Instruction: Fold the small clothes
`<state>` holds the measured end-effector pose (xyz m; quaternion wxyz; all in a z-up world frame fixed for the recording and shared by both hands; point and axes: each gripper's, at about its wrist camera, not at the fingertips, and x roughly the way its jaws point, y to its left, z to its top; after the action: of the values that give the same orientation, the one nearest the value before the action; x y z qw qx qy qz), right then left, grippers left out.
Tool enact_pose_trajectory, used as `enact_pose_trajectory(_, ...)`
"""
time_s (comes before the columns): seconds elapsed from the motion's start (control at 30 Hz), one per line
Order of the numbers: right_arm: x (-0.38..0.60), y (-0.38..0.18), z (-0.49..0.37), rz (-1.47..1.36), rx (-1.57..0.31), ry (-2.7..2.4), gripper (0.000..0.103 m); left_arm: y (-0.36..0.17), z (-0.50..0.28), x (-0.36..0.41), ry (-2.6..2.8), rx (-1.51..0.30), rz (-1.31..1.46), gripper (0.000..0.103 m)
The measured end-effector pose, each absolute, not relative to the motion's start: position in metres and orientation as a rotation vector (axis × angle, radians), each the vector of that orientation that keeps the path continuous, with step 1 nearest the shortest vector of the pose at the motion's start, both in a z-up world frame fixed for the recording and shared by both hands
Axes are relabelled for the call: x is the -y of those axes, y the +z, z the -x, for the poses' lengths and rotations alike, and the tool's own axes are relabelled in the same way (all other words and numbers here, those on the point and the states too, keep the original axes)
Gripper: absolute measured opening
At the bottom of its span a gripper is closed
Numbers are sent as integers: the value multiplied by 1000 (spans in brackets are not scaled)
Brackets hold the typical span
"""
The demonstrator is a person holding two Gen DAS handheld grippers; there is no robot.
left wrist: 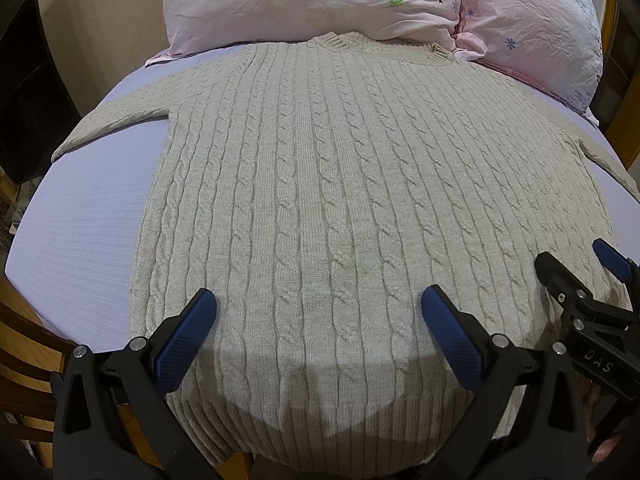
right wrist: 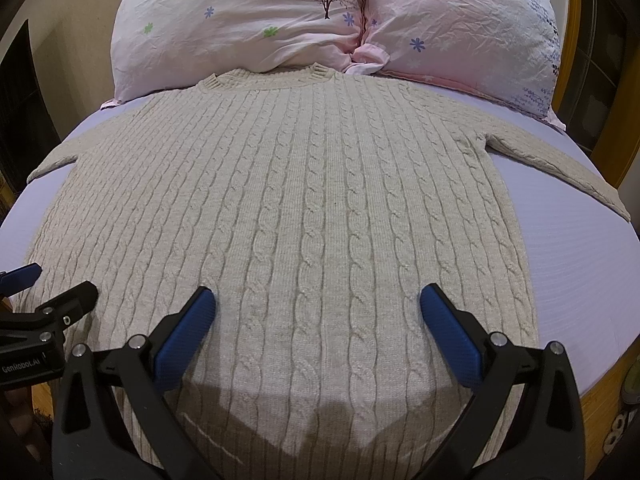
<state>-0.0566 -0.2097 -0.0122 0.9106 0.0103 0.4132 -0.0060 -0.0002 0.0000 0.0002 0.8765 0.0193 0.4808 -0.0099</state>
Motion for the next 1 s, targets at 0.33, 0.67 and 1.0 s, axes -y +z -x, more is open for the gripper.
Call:
enact_pose_trajectory(0.33, 237, 6, 45, -122, -815, 165, 101, 0, 12, 1, -53, -921, -64, 102)
enact_pose_trajectory(0.67, 539, 34, 15, -767, -722, -341, 70, 37, 5, -53, -252, -677, 148, 102)
enact_pose_trajectory(1.0, 659, -3, -27, -1045, -654, -552, 49, 41, -31, -140, -53, -617, 341, 102)
